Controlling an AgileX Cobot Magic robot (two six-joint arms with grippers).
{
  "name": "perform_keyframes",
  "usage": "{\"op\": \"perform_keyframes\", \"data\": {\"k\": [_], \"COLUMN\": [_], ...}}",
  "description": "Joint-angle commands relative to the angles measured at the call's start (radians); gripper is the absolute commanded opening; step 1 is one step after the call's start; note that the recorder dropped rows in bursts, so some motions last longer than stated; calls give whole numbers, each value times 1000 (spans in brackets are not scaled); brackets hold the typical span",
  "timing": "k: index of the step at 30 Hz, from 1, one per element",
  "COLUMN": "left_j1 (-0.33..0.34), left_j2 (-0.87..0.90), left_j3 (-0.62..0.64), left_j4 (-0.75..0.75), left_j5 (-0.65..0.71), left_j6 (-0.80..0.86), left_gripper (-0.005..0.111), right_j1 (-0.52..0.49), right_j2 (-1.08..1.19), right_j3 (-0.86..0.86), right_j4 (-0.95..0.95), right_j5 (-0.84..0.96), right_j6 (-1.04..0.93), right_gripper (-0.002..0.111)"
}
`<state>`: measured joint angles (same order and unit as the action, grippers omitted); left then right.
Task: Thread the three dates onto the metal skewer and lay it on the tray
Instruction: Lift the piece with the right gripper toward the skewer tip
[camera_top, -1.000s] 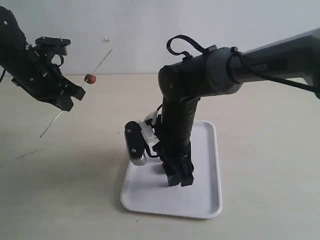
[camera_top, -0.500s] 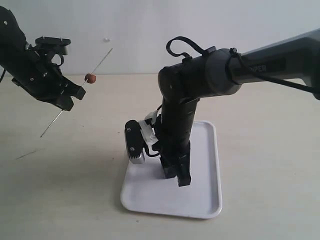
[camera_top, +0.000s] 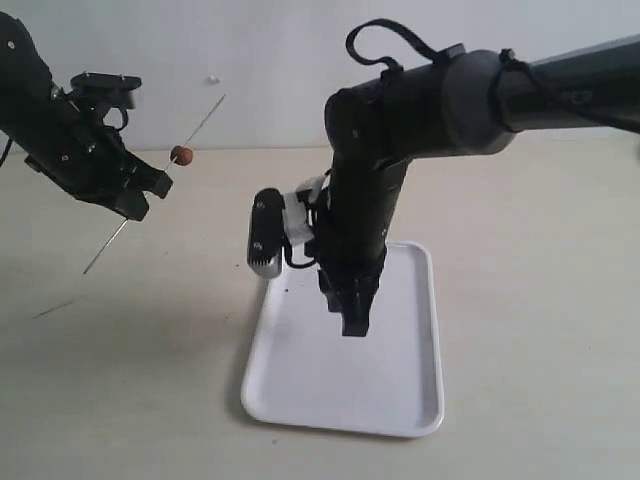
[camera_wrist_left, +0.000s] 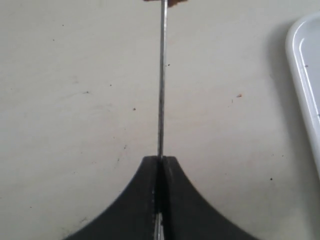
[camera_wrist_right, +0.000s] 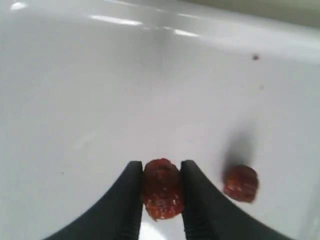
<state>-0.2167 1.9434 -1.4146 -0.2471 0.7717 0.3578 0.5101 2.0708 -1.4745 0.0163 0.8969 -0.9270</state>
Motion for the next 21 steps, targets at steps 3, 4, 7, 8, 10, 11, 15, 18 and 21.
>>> {"op": "perform_keyframes", "data": {"k": [3, 4, 7, 8, 10, 11, 15, 18, 21], "left_j1": [-1, -1, -3, -3, -3, -4, -15, -45, -89], "left_j2": [-13, -13, -13, -13, -13, -13, -13, -13, -13], "left_j3": [-7, -7, -7, -7, -7, -7, -7, -7, -7], "left_j4": [-76, -86, -116, -127, -146, -154, -223, -274, -287], "left_j5": [-8, -2, 31, 43, 62, 69, 108, 124, 124], "left_j6": [16, 30, 64, 77, 92, 92, 147, 209, 245], "left_gripper": [0, 0, 0, 0, 0, 0, 0, 0, 0], "right_j1": [-29, -46, -108, -131, -178, -201, -282, -329, -356], "right_j2": [-92, -103, -123, -126, -130, -130, -130, -130, -130], "right_j3": [1, 1, 1, 1, 1, 1, 1, 1, 1], "right_j4": [-80, -82, -76, -74, -66, -43, 175, 392, 596], "right_j5": [-139, -164, -236, -260, -305, -329, -403, -446, -444], "right_j6": [334, 407, 633, 701, 828, 883, 927, 853, 722], "right_gripper": [25, 25, 25, 25, 27, 28, 38, 39, 36]}}
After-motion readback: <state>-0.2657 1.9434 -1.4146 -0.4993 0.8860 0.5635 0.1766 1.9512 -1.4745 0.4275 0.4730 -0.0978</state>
